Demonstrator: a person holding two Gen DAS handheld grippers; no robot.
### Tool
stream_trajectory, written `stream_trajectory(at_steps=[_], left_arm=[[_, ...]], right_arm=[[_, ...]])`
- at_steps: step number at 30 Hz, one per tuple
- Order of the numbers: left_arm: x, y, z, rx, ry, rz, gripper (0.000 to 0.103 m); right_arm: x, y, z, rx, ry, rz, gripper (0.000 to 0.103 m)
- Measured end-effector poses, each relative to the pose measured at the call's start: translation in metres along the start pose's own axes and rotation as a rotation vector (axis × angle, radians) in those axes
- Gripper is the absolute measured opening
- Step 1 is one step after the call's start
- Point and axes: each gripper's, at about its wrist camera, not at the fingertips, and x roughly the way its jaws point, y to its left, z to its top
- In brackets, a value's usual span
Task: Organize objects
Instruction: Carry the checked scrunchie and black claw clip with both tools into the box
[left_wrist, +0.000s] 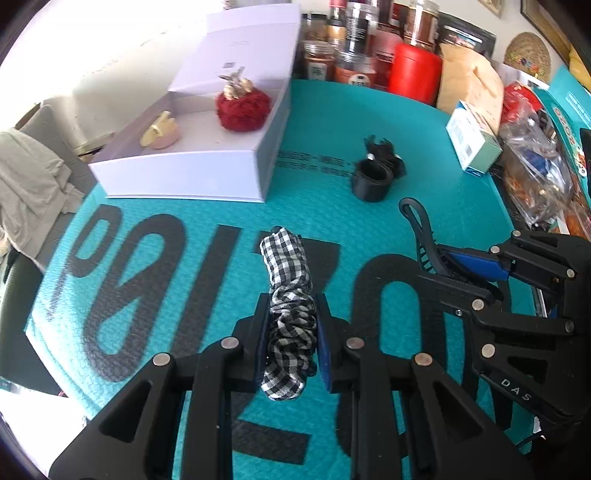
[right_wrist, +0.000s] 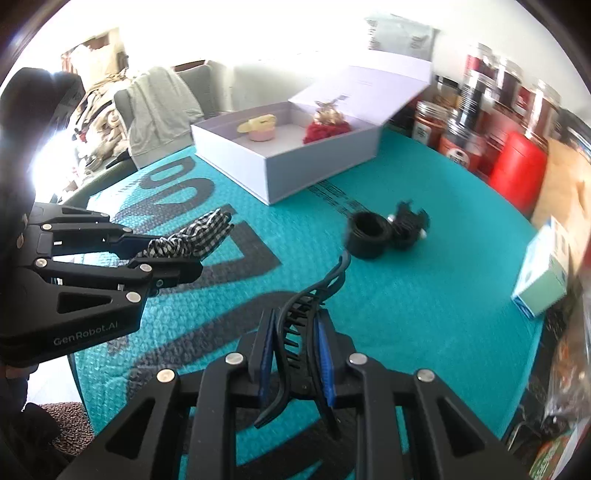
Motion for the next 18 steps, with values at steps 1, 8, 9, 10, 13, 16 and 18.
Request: stream_trajectory(at_steps=[1, 8, 9, 10, 13, 16, 18], left_arm=[[-0.002, 0.004, 0.001, -0.008, 0.0, 0.007, 0.021], [-0.015, 0.025, 0.003, -0.043, -0.011, 0.051, 0.021], [-0.017, 0.026, 0.003, -0.046, -0.013, 0.055, 0.021], [-0.02, 0.028, 0.004, -0.048, -0.016, 0.059, 0.021], [-0.029, 0.035, 0.007, -0.055, -0.032, 0.071, 0.021], [-0.037, 0.04, 0.012, -0.057, -0.047, 0.08, 0.021], [-0.041, 0.043, 0.016, -0.049, -0.053, 0.084, 0.021]], right_arm=[[0.0, 0.003, 0.003, -0.01, -0.003, 0.007, 0.021], [-0.001, 0.022, 0.023, -0.089, -0.021, 0.049, 0.021], [-0.002, 0.024, 0.025, -0.098, -0.024, 0.055, 0.021], [-0.003, 0.026, 0.027, -0.106, -0.027, 0.059, 0.021], [-0.006, 0.031, 0.035, -0.129, -0.037, 0.075, 0.021], [-0.009, 0.036, 0.042, -0.141, -0.048, 0.089, 0.021], [-0.011, 0.039, 0.048, -0.152, -0.056, 0.097, 0.021]])
